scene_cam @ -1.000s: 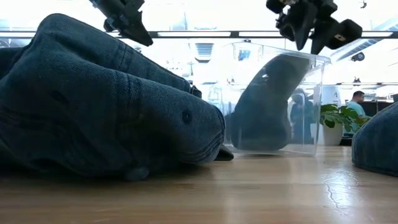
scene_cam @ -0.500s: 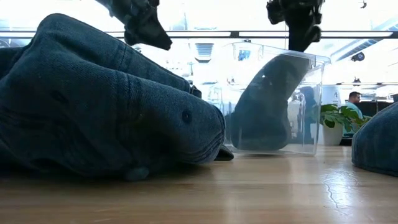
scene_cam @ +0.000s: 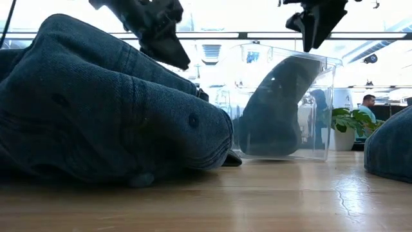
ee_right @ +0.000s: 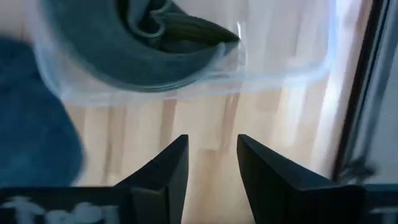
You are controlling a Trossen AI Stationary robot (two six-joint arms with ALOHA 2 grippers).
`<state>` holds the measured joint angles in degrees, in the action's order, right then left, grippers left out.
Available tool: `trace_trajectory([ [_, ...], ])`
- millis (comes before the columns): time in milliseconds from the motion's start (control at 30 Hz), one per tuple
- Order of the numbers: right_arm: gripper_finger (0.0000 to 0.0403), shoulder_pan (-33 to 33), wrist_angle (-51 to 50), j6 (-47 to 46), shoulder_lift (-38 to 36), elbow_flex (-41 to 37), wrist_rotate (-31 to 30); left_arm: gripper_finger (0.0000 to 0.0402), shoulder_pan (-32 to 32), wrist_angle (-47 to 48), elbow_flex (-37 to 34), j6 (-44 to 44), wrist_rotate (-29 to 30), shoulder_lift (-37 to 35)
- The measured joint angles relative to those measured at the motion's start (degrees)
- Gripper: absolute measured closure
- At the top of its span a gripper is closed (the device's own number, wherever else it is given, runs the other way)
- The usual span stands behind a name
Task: Pick & Place hat
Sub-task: Put the left gray cap into the right bin
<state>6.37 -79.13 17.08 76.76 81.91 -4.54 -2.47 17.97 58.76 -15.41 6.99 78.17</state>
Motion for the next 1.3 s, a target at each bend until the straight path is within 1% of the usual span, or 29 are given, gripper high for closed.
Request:
trace_trajectory([
  [100, 0.0266, -1.96, 0.15, 9.46, -0.02, -0.11, 0.0, 0.0291, 0.76, -3.08, 0.0, -4.75, -0.03, 2.68],
  [133, 0.0264, -2.85, 0.53, 11.04, 0.1, -0.53, 0.31, 0.0291, 1.07, -4.33, 0.0, -5.73, -0.22, 3.61],
  [200, 0.0261, -3.89, 1.97, 11.19, 0.16, -1.8, 1.88, 0.0291, 1.61, -6.16, 0.0, -7.6, -1.19, 5.65],
  [300, 0.0257, -6.94, 1.89, 11.41, 0.28, -4.14, 1.92, 0.0291, 2.58, -8.49, 0.13, -11.39, -3.21, 8.58],
  [400, 0.0255, -10.96, 2.51, 14.34, 1.08, -6.95, 1.89, 0.0291, 3.61, -10.82, 0.15, -12.8, -3.5, 11.14],
  [567, 0.0263, -15.59, 8.08, 14.61, 2.16, -9.23, -0.03, 0.0291, 3.94, -12.61, 0.15, -14.25, -3.57, 13.21],
  [667, 0.0269, -16.02, 11.1, 14.09, 2.39, -9.22, -0.48, 0.0291, 3.92, -13.89, 0.15, -15.09, -3.5, 13.48],
  [767, 0.0271, -15.95, 11.4, 13.86, 2.33, -8.74, -0.5, 0.0291, 4.06, -14.37, 0.15, -15.91, -3.78, 13.74],
  [1000, 0.0264, -15.96, 16.85, 16.85, 3.86, -9.95, -0.46, 0.0291, 4.69, -16.5, 0.55, -17.67, -5.67, 16.04],
  [1133, 0.0265, -15.98, 16.11, 17.42, 5.14, -10.07, -0.46, 0.0291, 4.93, -17.16, 0.55, -17.84, -5.84, 16.29],
  [1300, 0.0272, -15.98, 14.28, 17.45, 4.32, -10.07, -0.26, 0.0291, 4.89, -17.14, 0.55, -18.02, -5.79, 16.31],
])
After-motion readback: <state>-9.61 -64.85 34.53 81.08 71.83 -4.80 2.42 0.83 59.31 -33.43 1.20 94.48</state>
